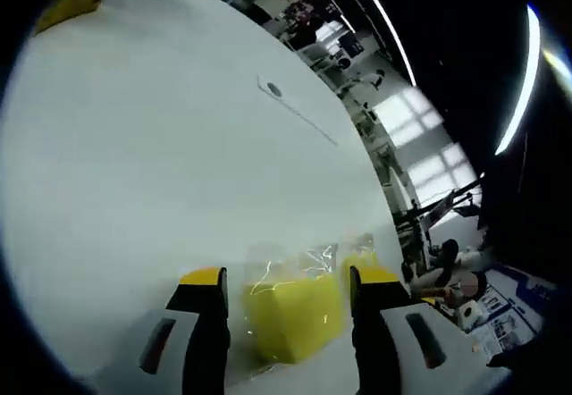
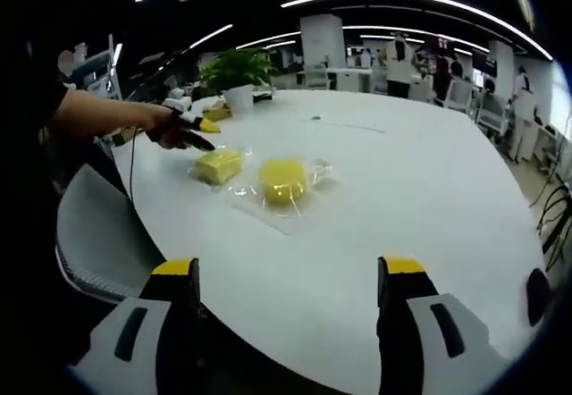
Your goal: Compare the silicone blocks by pressing each to a similar depth, holding the contact briefly, and releasing to observe deformation and rebound differences across the visible hardness samples.
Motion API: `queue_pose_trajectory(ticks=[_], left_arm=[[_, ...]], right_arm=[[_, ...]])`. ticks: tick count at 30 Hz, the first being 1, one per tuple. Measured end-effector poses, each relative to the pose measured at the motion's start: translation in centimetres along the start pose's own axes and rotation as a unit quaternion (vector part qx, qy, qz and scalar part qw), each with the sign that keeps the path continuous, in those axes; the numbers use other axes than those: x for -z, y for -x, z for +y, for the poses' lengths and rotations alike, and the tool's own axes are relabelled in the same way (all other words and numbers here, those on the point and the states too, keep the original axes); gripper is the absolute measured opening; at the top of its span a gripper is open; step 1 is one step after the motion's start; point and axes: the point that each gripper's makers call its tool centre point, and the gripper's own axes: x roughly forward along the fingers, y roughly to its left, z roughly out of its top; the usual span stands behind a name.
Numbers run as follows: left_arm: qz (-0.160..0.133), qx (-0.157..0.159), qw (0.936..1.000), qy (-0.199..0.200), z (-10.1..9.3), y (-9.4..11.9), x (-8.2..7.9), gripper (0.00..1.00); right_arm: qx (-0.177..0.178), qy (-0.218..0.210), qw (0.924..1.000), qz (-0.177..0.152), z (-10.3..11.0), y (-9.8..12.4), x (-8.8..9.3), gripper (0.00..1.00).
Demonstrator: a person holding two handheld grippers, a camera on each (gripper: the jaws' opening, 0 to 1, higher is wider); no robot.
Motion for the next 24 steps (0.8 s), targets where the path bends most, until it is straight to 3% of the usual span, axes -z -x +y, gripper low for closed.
queue_pose_trajectory(ticks=[4,6,8,18,24], left_arm=[[-0.017,-0.007,0.9982,0.057,1.4,-0.9,0.1,0.47],[-0.026,0.022,0.9968,0.072,0.8,-1.2,0.2,0.43],[-0.023,0.027,0.9948,0.095,0.9,-1.4,0.6,0.42],[-0.033,0.019,0.9952,0.090,1.8,-1.3,0.7,0.23],[-0.055,0.024,0.9916,0.114,1.9,-1.3,0.1,0.15]], right_arm=[[-0.004,-0.001,1.0000,-0.007,0.2,0.1,-0.3,0.75],[-0.001,0.003,1.0000,-0.003,0.1,0.3,-0.2,0.74],[0.001,0.003,1.0000,-0.002,0.0,0.4,-0.1,0.73],[0.010,0.007,0.9999,0.011,-0.7,0.5,0.4,0.71],[0.006,0.030,0.9990,0.031,-0.5,0.4,0.8,0.69]])
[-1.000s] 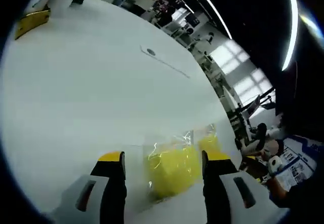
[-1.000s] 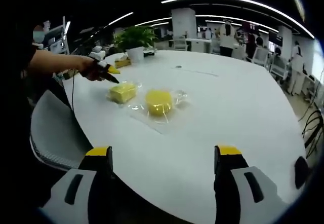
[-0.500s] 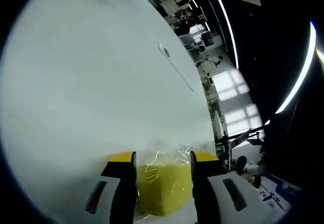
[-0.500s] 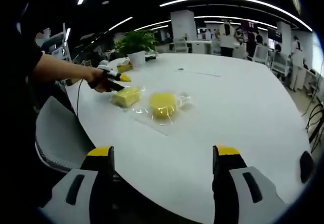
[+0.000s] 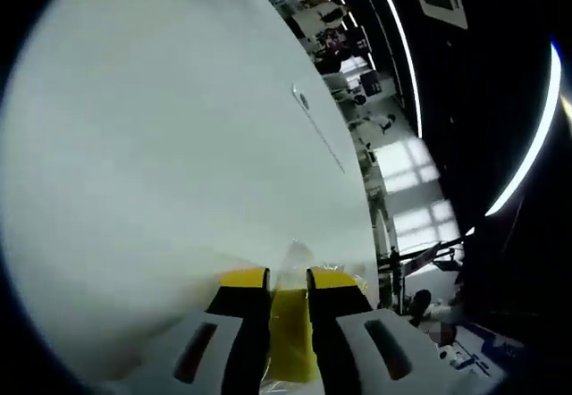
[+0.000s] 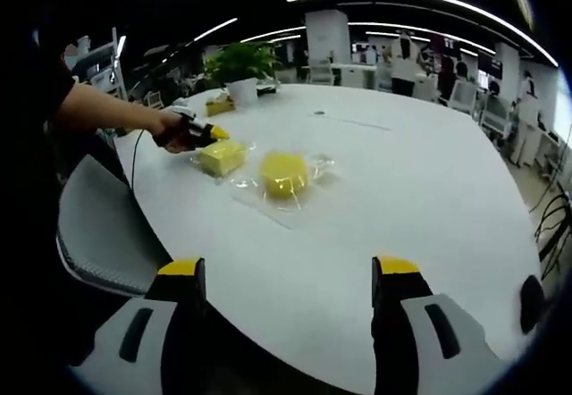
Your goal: Compare the silicone blocks by pressing each to a similar depth, holding the contact briefly, and releasing to observe deformation and rebound differences across the visible hardness samples.
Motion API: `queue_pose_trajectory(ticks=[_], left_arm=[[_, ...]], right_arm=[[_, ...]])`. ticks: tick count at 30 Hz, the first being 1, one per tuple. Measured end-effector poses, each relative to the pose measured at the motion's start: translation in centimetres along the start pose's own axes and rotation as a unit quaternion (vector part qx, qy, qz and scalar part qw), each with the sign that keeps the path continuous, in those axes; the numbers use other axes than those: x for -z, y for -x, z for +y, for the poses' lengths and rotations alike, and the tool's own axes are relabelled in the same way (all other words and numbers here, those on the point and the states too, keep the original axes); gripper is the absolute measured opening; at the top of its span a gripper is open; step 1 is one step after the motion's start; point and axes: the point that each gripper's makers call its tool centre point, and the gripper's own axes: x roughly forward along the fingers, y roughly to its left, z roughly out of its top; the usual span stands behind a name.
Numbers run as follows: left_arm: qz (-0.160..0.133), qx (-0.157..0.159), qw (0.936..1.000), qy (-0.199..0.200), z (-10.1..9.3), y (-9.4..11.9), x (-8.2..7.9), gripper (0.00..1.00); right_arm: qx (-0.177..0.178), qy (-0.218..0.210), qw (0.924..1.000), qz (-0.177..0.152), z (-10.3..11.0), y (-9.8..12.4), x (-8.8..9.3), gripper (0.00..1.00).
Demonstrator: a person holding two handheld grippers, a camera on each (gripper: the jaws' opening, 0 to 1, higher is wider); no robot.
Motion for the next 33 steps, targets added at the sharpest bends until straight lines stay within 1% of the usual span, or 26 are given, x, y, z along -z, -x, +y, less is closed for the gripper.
queue_pose_trajectory(ticks=[1,6,7,10,11,12,13,15,18,19,21,22,23,24,25,26,27,29,30,31,32,33], left_arm=[[-0.007,0.000,1.0000,-0.003,0.0,0.0,-0.1,0.14],[-0.017,0.012,0.9998,0.000,-0.6,0.0,-0.3,0.06],[-0.019,0.016,0.9997,-0.005,-0.9,0.0,-0.4,0.05],[-0.020,0.024,0.9990,-0.032,-1.6,0.1,-0.4,0.00],[-0.021,0.030,0.9984,-0.044,-2.0,0.1,-0.4,0.00],[-0.016,0.036,0.9981,-0.046,-2.4,0.1,-0.3,0.00],[-0.016,0.039,0.9969,-0.067,-2.9,0.1,-0.3,0.00],[-0.008,0.048,0.9918,-0.118,-3.9,0.2,-0.1,0.00],[0.008,0.054,0.9849,-0.164,-5.2,0.6,0.2,0.00],[0.013,0.054,0.9788,-0.197,-5.6,0.8,0.2,0.00],[0.023,0.072,0.9743,-0.212,-6.7,1.2,0.7,0.00],[0.022,0.084,0.9702,-0.226,-7.4,1.5,0.9,0.00],[0.024,0.090,0.9682,-0.232,-7.8,1.8,1.1,0.00],[0.026,0.093,0.9676,-0.233,-8.3,2.2,1.3,0.00],[0.029,0.101,0.9643,-0.243,-8.8,2.5,1.5,0.00],[0.029,0.112,0.9567,-0.267,-9.7,2.8,1.6,0.00],[0.030,0.116,0.9528,-0.279,-10.3,3.1,1.7,0.00],[0.023,0.122,0.9362,-0.329,-11.6,3.7,1.6,0.00],[0.016,0.124,0.9315,-0.342,-12.2,3.9,1.5,0.00],[0.024,0.131,0.9255,-0.355,-12.8,4.2,1.8,0.00],[0.024,0.131,0.9280,-0.348,-13.2,4.4,1.8,0.00],[0.020,0.128,0.9256,-0.356,-13.7,4.7,1.6,0.00]], right_arm=[[0.000,0.000,1.0000,0.000,0.0,0.0,0.0,0.69],[-0.009,0.002,0.9999,-0.005,0.5,-0.2,-0.8,0.69],[-0.010,0.004,0.9999,-0.004,0.5,-0.2,-0.8,0.69],[-0.013,0.007,0.9999,-0.003,0.6,-0.4,-0.9,0.68],[-0.015,0.005,0.9999,-0.001,0.6,-0.5,-0.9,0.68],[-0.016,0.004,0.9999,0.000,0.7,-0.5,-0.9,0.68],[-0.019,0.004,0.9998,-0.002,0.8,-0.6,-1.1,0.67],[-0.023,0.006,0.9997,-0.007,1.1,-0.6,-1.4,0.67],[-0.029,0.014,0.9994,-0.010,1.3,-0.8,-1.8,0.66],[-0.029,0.015,0.9994,-0.011,1.2,-0.8,-1.9,0.66],[-0.030,0.015,0.9994,-0.013,1.3,-0.8,-2.1,0.66],[-0.031,0.014,0.9993,-0.017,1.3,-0.9,-2.3,0.66],[-0.032,0.013,0.9992,-0.021,1.3,-0.9,-2.4,0.66],[-0.035,0.011,0.9991,-0.023,1.4,-1.0,-2.5,0.66],[-0.036,0.009,0.9990,-0.024,1.4,-1.0,-2.5,0.66],[-0.038,0.008,0.9990,-0.023,1.4,-1.0,-2.6,0.66],[-0.039,0.009,0.9989,-0.024,1.4,-1.1,-2.6,0.66],[-0.040,0.016,0.9988,-0.024,1.4,-1.2,-2.8,0.66],[-0.041,0.017,0.9987,-0.023,1.4,-1.2,-2.9,0.65],[-0.042,0.020,0.9986,-0.024,1.4,-1.3,-3.1,0.65],[-0.042,0.022,0.9985,-0.026,1.3,-1.3,-3.3,0.65],[-0.043,0.024,0.9983,-0.030,1.3,-1.3,-3.6,0.65]])
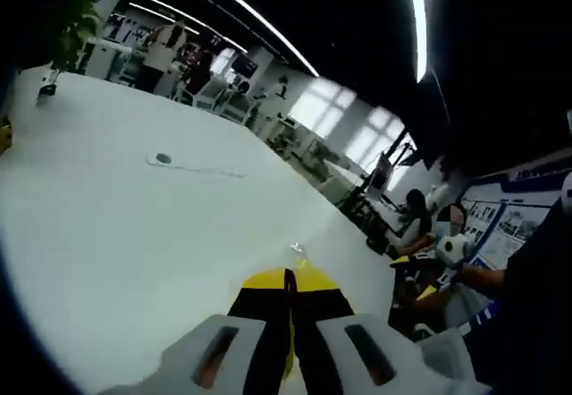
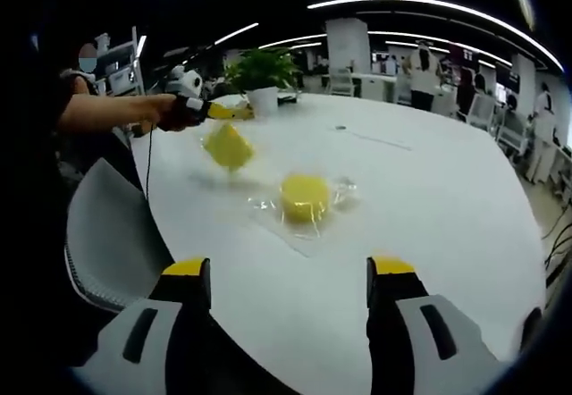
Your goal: Compare the silicone blocks by pressing each to a similar depth, holding the contact briefly, and releasing to observe deformation and rebound differences across the visible hardness samples.
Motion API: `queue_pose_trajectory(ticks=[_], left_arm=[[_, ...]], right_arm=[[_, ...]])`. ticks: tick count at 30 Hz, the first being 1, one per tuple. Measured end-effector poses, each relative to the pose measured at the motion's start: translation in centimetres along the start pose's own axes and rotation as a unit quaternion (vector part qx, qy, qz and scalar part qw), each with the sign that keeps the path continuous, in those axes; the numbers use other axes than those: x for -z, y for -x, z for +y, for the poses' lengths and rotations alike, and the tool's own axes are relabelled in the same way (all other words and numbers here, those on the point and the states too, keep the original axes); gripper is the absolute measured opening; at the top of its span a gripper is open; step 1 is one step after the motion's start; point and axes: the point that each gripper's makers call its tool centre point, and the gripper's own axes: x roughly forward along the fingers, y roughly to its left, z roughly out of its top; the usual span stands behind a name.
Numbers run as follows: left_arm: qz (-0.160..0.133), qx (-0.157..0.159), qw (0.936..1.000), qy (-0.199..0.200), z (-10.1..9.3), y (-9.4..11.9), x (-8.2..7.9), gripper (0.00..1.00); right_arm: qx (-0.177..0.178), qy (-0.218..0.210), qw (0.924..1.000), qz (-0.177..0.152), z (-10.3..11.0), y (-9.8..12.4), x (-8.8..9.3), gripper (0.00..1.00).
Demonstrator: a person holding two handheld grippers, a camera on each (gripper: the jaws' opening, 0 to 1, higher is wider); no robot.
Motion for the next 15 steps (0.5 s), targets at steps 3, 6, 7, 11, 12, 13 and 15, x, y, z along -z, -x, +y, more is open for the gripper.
queue_pose_trajectory(ticks=[3,6,7,11,12,13,15], left_arm=[[-0.005,0.008,0.9995,-0.031,-1.1,0.4,-1.2,0.00],[-0.022,0.026,0.9985,-0.043,-2.6,0.9,-2.7,0.00],[-0.024,0.033,0.9981,-0.046,-3.3,1.1,-3.3,0.00],[-0.016,0.091,0.9943,-0.053,-7.0,1.2,-4.6,0.00],[-0.015,0.089,0.9947,-0.049,-7.2,1.1,-4.9,0.00],[-0.010,0.099,0.9932,-0.061,-8.1,1.1,-5.3,0.00],[-0.006,0.117,0.9888,-0.093,-9.2,1.1,-5.8,0.00]], right_arm=[[-0.002,0.006,1.0000,-0.007,0.0,-0.1,-0.8,0.65],[-0.005,0.016,0.9998,-0.012,0.0,-0.1,-1.5,0.65],[-0.007,0.017,0.9997,-0.014,0.0,-0.2,-1.7,0.65],[-0.033,0.028,0.9986,-0.031,0.7,-0.7,-3.5,0.66],[-0.041,0.025,0.9982,-0.036,0.8,-1.0,-4.0,0.66],[-0.062,0.013,0.9973,-0.038,1.5,-1.4,-4.9,0.68],[-0.082,0.024,0.9952,-0.047,2.1,-2.1,-6.7,0.69]])
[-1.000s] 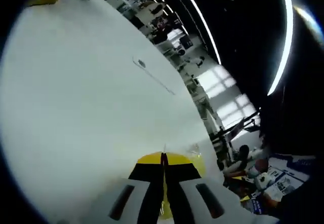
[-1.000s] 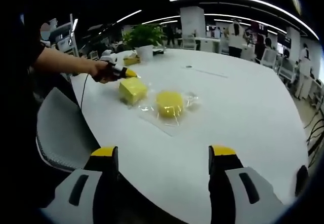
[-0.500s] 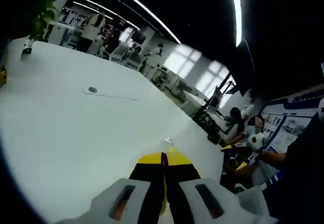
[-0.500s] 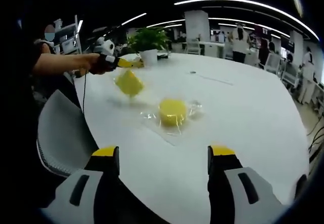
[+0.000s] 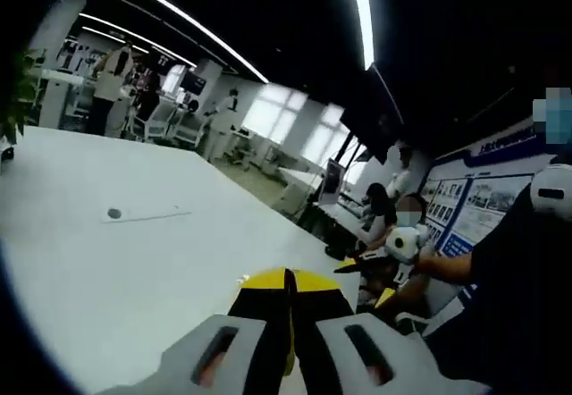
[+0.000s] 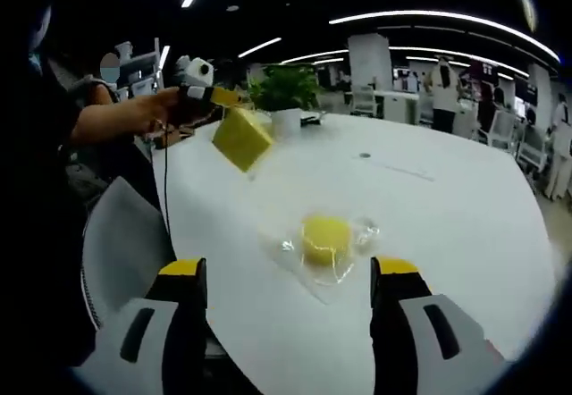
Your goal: Compare the silicone blocks by pressing each to a similar depth, holding the contact briefly, and releasing to observe deformation and rebound differences across the visible hardness samples.
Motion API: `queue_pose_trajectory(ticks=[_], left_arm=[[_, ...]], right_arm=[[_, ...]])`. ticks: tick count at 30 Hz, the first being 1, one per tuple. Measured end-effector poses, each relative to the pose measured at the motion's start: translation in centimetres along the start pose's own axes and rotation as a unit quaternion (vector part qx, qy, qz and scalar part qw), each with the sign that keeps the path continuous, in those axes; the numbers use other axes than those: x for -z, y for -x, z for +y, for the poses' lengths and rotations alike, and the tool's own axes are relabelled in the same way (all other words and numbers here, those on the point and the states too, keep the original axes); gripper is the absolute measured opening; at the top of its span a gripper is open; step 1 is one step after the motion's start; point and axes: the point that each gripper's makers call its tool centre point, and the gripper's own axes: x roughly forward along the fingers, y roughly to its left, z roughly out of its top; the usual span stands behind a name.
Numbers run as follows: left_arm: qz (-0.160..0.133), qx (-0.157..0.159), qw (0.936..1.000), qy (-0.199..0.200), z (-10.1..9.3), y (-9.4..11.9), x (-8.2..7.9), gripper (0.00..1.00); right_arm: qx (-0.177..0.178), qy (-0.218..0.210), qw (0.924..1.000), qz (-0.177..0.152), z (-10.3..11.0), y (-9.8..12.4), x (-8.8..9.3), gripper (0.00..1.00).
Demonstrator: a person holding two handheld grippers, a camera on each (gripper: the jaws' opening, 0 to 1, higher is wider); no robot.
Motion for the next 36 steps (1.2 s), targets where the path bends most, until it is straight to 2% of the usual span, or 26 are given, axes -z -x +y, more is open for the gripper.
queue_pose_trajectory(ticks=[2,6,7,8,9,12,14,15,20,22,24,27,29,33,36], left_arm=[[-0.001,0.006,1.0000,0.000,-0.7,-0.3,-1.0,0.00],[0.003,0.036,0.9981,-0.050,-2.5,-0.7,-2.9,0.00],[-0.002,0.047,0.9977,-0.049,-3.0,-0.7,-3.4,0.00],[-0.006,0.051,0.9974,-0.051,-3.2,-0.7,-3.8,0.00],[-0.010,0.054,0.9970,-0.055,-3.4,-0.7,-4.2,0.00],[-0.009,0.077,0.9939,-0.079,-4.5,-0.6,-4.9,0.00],[-0.015,0.111,0.9875,-0.111,-6.0,-0.5,-5.3,0.00],[-0.014,0.109,0.9889,-0.100,-6.2,-0.6,-5.4,0.00],[-0.006,0.146,0.9813,-0.125,-8.6,-1.4,-5.5,0.00],[-0.004,0.152,0.9804,-0.125,-8.9,-1.7,-5.6,0.00],[-0.009,0.172,0.9760,-0.133,-9.8,-1.9,-5.7,0.00],[-0.007,0.180,0.9736,-0.141,-10.5,-2.2,-5.8,0.00],[-0.003,0.185,0.9720,-0.145,-10.9,-2.4,-5.7,0.00],[-0.007,0.185,0.9712,-0.150,-11.0,-2.5,-5.9,0.00],[-0.010,0.185,0.9708,-0.153,-11.1,-2.5,-6.1,0.00]], right_arm=[[-0.012,0.028,0.9994,-0.019,0.2,-0.9,-2.4,0.68],[-0.047,0.029,0.9960,-0.071,1.0,-1.8,-6.8,0.69],[-0.051,0.027,0.9953,-0.078,1.0,-2.1,-7.7,0.69],[-0.052,0.027,0.9953,-0.077,1.0,-2.1,-7.9,0.70],[-0.060,0.042,0.9941,-0.080,1.2,-2.6,-9.0,0.70],[-0.068,0.064,0.9923,-0.081,1.4,-3.4,-10.2,0.71],[-0.084,0.066,0.9911,-0.079,1.9,-4.0,-11.0,0.70],[-0.090,0.070,0.9902,-0.081,2.1,-4.3,-11.3,0.69],[-0.139,0.073,0.9825,-0.100,4.3,-6.2,-13.5,0.67],[-0.175,0.066,0.9765,-0.108,5.6,-6.6,-14.2,0.64],[-0.197,0.061,0.9722,-0.110,6.6,-6.7,-14.5,0.59],[-0.229,0.041,0.9653,-0.119,7.8,-6.9,-15.1,0.53],[-0.238,0.029,0.9626,-0.126,7.8,-6.9,-15.5,0.48],[-0.244,0.015,0.9610,-0.129,7.4,-6.9,-15.7,0.38],[-0.250,0.002,0.9598,-0.129,7.6,-7.0,-15.7,0.37]])
